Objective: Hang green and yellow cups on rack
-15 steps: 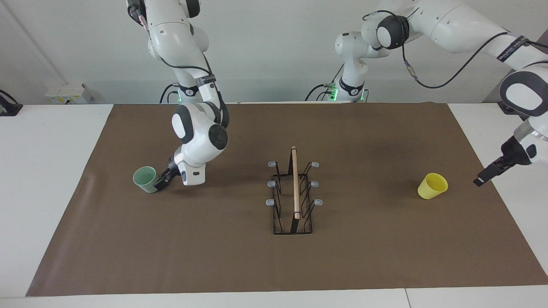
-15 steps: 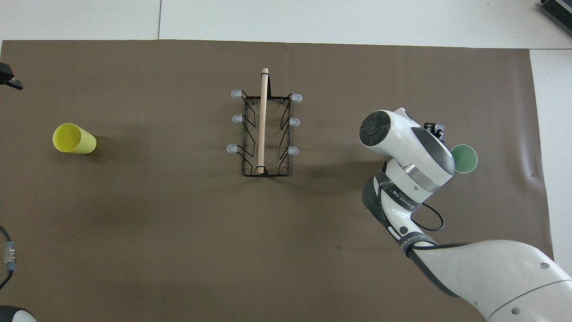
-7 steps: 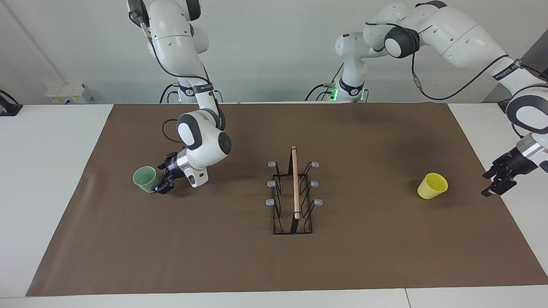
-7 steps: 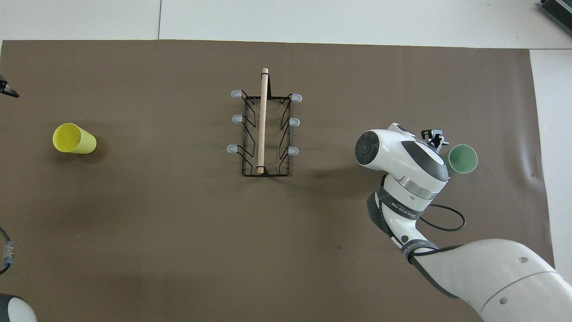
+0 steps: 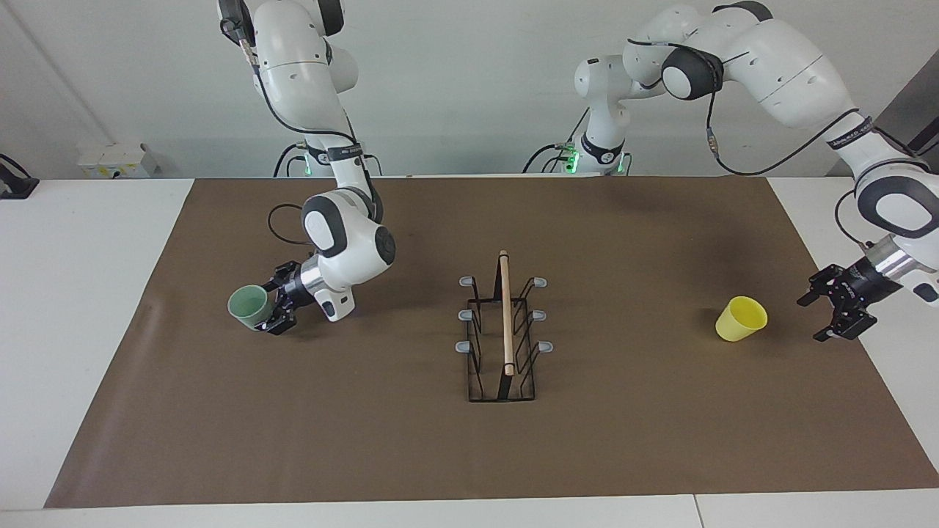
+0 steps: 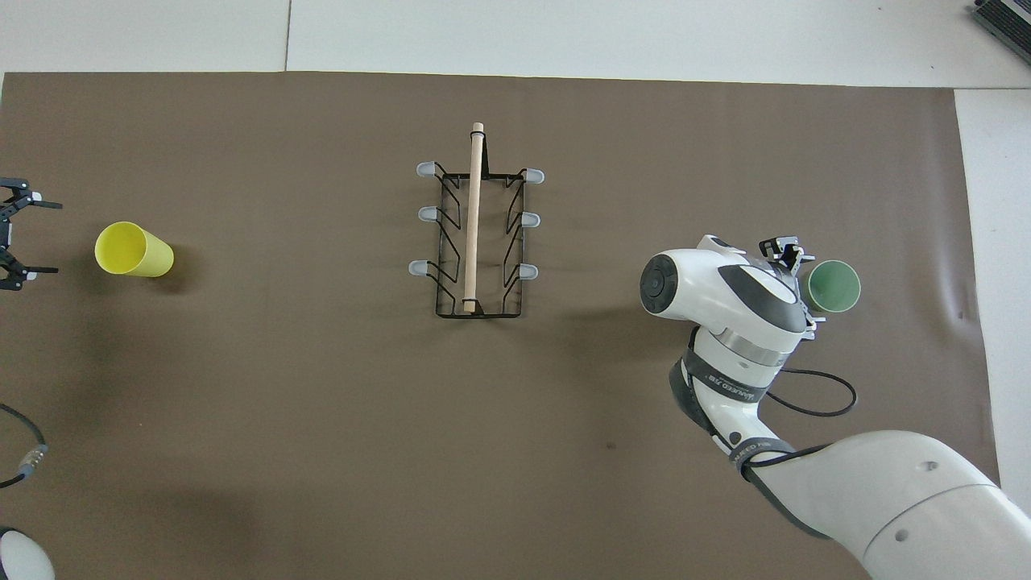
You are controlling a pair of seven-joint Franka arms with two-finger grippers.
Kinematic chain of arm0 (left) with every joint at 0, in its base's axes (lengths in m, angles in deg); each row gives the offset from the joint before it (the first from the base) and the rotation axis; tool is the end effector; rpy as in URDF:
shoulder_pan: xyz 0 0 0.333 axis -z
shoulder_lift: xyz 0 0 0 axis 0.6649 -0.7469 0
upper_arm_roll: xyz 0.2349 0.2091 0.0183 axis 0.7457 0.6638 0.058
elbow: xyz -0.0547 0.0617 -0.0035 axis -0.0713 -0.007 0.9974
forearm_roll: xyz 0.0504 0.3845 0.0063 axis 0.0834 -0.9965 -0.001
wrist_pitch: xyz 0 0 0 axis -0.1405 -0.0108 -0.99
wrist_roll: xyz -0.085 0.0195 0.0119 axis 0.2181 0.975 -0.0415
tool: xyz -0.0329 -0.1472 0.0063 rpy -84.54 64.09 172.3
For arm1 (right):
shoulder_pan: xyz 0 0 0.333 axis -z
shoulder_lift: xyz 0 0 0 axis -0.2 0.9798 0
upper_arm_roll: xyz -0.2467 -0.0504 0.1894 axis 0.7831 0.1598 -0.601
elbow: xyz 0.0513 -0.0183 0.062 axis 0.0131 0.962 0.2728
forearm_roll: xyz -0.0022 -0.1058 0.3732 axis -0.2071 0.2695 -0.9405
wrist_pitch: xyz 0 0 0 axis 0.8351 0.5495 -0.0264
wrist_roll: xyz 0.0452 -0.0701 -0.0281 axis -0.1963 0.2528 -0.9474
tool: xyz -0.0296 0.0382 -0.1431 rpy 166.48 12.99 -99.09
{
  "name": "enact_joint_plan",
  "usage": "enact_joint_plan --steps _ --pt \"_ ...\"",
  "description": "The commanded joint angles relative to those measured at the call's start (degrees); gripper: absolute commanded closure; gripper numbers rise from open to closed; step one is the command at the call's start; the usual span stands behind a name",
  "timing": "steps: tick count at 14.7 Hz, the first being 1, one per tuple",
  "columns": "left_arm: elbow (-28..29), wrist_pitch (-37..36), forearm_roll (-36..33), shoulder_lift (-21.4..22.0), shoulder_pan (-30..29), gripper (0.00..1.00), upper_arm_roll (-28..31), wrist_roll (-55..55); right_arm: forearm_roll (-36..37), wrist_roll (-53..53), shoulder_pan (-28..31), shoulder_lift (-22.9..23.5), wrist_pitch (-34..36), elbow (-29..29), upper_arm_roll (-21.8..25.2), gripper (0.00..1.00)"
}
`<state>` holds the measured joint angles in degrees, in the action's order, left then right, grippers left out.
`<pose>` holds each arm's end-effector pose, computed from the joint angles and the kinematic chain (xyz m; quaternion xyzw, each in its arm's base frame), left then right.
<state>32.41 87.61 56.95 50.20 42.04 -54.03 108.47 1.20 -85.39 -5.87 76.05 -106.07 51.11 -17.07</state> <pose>0.6394 0.2471 0.2956 0.7373 0.6421 -0.0878 0.1905 0.5656 0.0420 0.2326 0.5957 0.6421 -0.3320 0.3501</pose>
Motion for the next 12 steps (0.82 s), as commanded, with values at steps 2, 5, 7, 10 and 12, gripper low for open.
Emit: enact_joint_plan --steps 2,5,7,10,12 --pt "11.3 1.5 5.5 5.7 1.3 0.00 0.7 8.9 4.0 -0.6 2.2 -1.4 -1.8 3.1 -0.3 0.00" --pt "17.2 1.9 9.9 8.2 1.3 0.00 0.7 15.1 5.3 -0.3 2.6 -1.5 -2.8 3.8 -0.3 0.00" --pt "21.6 3.5 13.7 10.0 1.4 0.00 0.7 15.9 5.4 0.4 2.7 -1.5 -3.1 3.8 -0.3 0.40" --pt "26.5 7.3 18.5 11.5 2.8 0.00 0.6 15.7 5.3 1.9 1.9 -1.5 -1.8 3.0 -0.3 1.00" --pt "29.0 9.1 22.1 12.4 3.0 0.00 0.5 15.6 4.5 2.2 1.7 -1.5 0.2 1.8 -0.4 1.00"
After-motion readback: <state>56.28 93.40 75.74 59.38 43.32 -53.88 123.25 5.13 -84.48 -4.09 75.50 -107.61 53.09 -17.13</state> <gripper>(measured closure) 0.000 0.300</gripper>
